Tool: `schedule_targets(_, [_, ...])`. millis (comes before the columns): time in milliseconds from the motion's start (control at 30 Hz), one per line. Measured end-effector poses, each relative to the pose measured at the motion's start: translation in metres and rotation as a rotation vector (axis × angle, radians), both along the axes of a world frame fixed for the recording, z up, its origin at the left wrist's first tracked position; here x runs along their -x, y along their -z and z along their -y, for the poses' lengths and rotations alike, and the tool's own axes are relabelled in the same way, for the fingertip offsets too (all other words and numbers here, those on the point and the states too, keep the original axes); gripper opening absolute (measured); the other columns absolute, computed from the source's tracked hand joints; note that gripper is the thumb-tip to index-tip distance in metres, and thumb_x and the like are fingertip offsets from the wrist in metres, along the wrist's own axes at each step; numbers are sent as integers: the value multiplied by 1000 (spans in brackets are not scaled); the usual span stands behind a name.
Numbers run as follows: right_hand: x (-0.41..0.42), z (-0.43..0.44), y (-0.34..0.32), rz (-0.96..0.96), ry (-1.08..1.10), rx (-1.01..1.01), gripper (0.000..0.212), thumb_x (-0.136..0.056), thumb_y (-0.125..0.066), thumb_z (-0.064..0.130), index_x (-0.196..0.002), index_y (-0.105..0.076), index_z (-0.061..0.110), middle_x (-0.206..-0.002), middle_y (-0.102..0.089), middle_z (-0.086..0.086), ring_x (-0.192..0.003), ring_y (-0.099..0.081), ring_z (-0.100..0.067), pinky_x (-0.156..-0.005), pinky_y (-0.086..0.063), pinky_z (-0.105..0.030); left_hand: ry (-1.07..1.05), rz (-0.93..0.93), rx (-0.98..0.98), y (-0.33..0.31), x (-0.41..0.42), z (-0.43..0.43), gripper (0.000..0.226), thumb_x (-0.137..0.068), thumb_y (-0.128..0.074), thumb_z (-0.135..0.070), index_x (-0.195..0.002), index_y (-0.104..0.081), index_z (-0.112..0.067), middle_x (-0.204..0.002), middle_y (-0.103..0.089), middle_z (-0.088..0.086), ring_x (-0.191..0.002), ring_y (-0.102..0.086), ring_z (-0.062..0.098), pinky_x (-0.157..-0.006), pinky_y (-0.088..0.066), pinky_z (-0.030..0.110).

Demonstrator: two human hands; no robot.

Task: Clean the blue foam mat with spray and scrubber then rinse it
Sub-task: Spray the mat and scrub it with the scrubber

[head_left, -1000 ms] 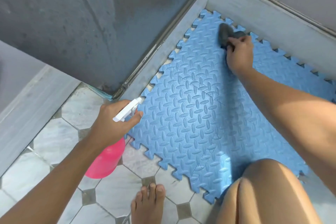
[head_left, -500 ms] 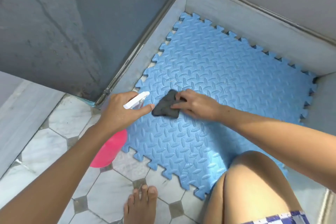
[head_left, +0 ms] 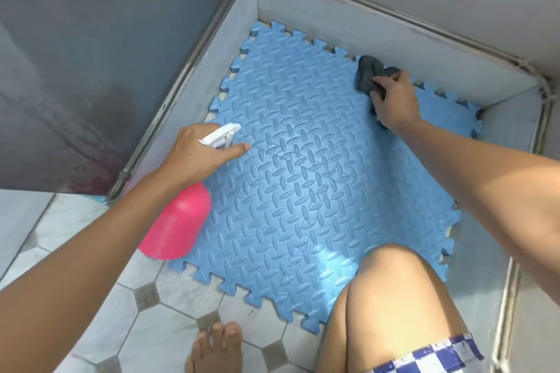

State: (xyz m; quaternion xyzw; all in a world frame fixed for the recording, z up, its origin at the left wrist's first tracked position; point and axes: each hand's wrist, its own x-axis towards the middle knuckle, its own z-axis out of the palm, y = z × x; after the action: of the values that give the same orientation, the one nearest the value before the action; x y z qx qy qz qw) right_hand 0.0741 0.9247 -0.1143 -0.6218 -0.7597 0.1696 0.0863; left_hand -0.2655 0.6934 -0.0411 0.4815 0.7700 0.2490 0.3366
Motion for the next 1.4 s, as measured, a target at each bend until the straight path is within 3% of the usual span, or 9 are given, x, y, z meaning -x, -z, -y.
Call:
schedule_targets(100, [23,-3,3,-45,37,-24,42,-96,-56,24,-136,-58,12,-133,-42,-17,-116,-50,-36,-104,-44,-40,-100,-33,8,-2,6,3,65,-71,-77,-63,-69,-59,-1,-58,-59,9,-58,-55,29,-64,-50,40])
schedule_targets(333, [136,-25,10,-123,-51,-71,37,-93,-55,25,-125,-63,8,-133,-44,-18,-118,-50,-38,-102,-43,-40,-255,-72,-89,0,18,12,65,-74,-78,-64,-75,-64,-1,-66,-61,24,-55,-53,27,-61,-58,45])
schedule_targets(500, [212,4,6,-135,-530,-44,37,-92,-60,23,-126,-67,11,-124,-50,-18,-108,-53,-38,-96,-45,-42,-202,-122,-145,-5,20,11,49,-84,-81,-42,-62,-50,-11,-57,-50,5,-56,-52,23,-57,-45,33])
schedule_targets(633, [205,72,0,-228,-1032,-25,33,-91,-64,23,-121,-69,12,-108,-53,-14,-97,-56,-28,-82,-48,-36,-195,-95,-148,1,23,9,55,-75,-72,-60,-65,-54,-9,-62,-60,17,-57,-53,28,-61,-48,40])
schedule_targets(767, [109,122,12,-195,-1242,20,33,-99,-60,22,-131,-63,16,-116,-50,-12,-100,-52,-24,-76,-51,-33,-189,-54,-136,3,28,10,66,-73,-67,-73,-80,-69,-8,-74,-71,14,-72,-67,33,-75,-56,47])
schedule_targets(833, [66,91,16,-118,-1121,-50,35,-99,-61,21,-133,-61,17,-119,-49,-11,-105,-51,-25,-83,-49,-32,-203,-37,-126,4,28,12,65,-71,-68,-72,-78,-67,-7,-69,-66,15,-69,-64,38,-72,-57,50])
schedule_targets(1033, [-18,-14,13,-83,107,-136,44,-96,-54,31,-133,-61,7,-127,-46,-22,-115,-51,-38,-104,-40,-36,31,102,68,1,12,24,59,-71,-79,-61,-82,-64,-5,-80,-64,19,-65,-58,30,-58,-63,42])
schedule_targets(1233, [56,60,16,-120,-340,-133,34,-95,-63,24,-127,-67,13,-116,-51,-14,-105,-51,-31,-93,-40,-32,281,98,117,7,20,85,50,-80,-87,-39,-62,-52,-9,-54,-44,-5,-53,-40,5,-54,-37,28])
schedule_targets(1400, [82,72,17,-158,-190,-93,35,-95,-62,25,-129,-65,15,-121,-48,-14,-112,-50,-35,-99,-42,-38,293,12,170,18,53,145,56,-76,-75,-60,-57,-41,-19,-51,-42,-5,-48,-38,4,-51,-35,33])
